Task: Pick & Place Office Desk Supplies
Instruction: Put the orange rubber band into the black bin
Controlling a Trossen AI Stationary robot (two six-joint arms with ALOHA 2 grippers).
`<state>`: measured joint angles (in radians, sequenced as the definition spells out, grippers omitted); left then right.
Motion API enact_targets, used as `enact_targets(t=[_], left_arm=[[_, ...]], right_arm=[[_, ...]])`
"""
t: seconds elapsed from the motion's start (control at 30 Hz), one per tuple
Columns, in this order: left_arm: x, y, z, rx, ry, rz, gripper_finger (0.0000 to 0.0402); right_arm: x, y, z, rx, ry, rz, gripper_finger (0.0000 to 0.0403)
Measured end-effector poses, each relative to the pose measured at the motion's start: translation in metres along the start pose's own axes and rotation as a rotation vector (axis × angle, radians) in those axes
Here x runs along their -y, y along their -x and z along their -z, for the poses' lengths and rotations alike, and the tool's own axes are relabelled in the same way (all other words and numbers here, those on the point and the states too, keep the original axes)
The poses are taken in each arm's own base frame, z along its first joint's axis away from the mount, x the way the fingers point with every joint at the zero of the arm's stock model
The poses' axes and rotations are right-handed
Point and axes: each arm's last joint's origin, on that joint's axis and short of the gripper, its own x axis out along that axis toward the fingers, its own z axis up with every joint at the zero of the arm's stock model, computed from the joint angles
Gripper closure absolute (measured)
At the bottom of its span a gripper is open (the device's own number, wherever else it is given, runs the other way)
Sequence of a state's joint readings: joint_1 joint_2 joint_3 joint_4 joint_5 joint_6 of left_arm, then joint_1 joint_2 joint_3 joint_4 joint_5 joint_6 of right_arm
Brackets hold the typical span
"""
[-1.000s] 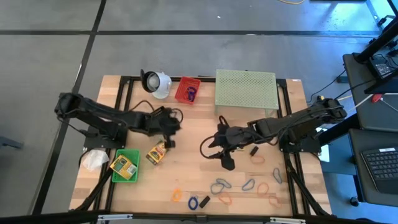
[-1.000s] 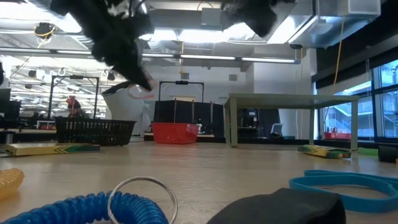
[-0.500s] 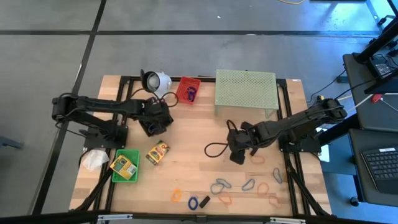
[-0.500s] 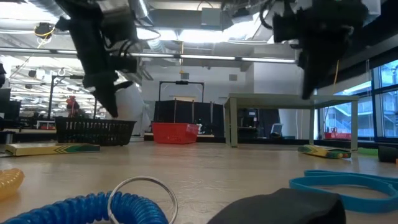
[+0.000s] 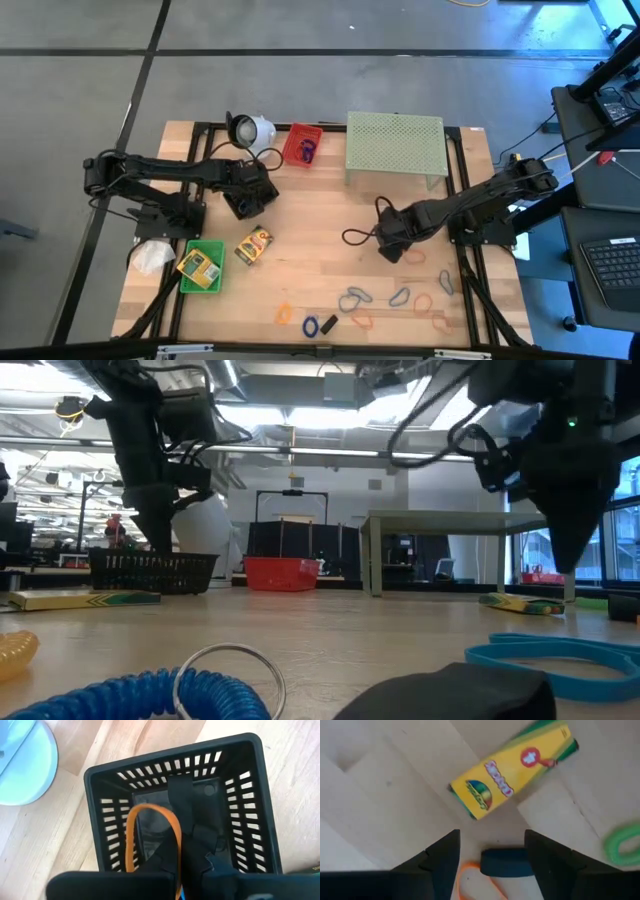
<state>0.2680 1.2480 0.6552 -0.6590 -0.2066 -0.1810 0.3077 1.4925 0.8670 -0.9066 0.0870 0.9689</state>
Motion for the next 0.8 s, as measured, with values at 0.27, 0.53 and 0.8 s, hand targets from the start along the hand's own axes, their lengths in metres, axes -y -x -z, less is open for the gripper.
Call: enact_targets(t=[0.27, 0.53, 0.8], left_arm=[[0.0008, 0.0000, 0.0002, -0.005, -0.001, 0.024, 0.0398], [0.0049, 0.0006, 0.0014, -0.026, 0.009, 0.113, 0.0394], [0.0063, 0.0007, 0.0016, -0.033, 0.008, 0.152, 0.0327]], right_arm=[[0.0033, -0.0053, 0.0033, -0.013, -0.015, 0.018, 0.0141], [0.0044, -0.0052, 0.0040, -0.019, -0.075, 0.030, 0.0140], [0.0082, -0.0050, 0.0066, -0.041, -0.122, 0.072, 0.0122]])
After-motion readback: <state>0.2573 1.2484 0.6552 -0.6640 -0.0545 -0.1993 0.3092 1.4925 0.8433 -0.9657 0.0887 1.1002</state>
